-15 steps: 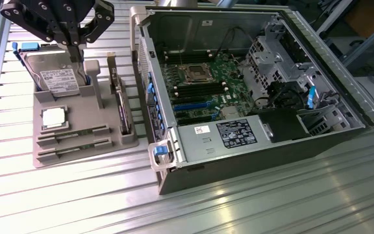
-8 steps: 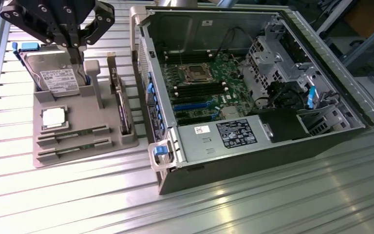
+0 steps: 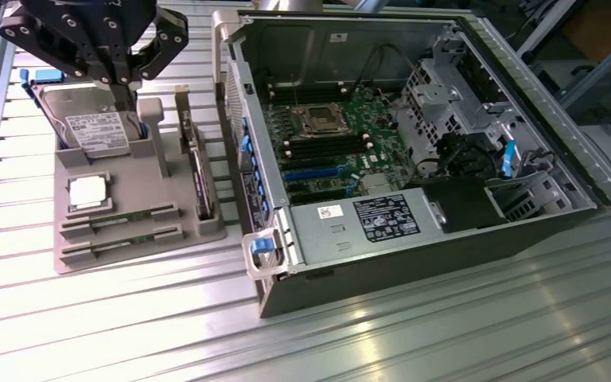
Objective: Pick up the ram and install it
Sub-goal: 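Reach for the ram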
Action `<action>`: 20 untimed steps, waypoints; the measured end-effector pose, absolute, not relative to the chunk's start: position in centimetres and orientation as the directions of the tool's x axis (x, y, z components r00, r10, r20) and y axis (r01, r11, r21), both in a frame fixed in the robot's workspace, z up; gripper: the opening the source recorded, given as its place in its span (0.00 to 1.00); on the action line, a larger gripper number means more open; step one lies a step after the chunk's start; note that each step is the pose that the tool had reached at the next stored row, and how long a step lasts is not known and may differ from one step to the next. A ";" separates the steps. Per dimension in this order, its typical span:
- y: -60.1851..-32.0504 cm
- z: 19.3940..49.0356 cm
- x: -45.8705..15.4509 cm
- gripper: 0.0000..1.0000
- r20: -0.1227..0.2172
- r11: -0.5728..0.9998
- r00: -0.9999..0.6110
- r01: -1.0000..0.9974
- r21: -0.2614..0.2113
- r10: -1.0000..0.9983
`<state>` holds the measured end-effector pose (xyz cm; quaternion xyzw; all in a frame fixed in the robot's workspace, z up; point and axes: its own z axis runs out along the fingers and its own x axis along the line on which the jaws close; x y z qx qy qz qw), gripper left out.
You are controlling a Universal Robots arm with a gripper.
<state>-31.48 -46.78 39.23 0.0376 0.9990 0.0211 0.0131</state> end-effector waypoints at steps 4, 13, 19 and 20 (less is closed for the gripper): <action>-47.1 39.2 -31.5 0.11 -0.025 0.996 -0.997 0.075 0.043 0.076; -48.5 39.2 -31.5 0.11 -0.025 0.996 -0.997 0.075 0.041 0.076; -49.4 39.2 -31.5 0.11 -0.025 0.996 -0.997 0.075 0.039 0.076; -49.4 39.2 -31.5 0.11 -0.025 0.996 -0.997 0.075 0.039 0.076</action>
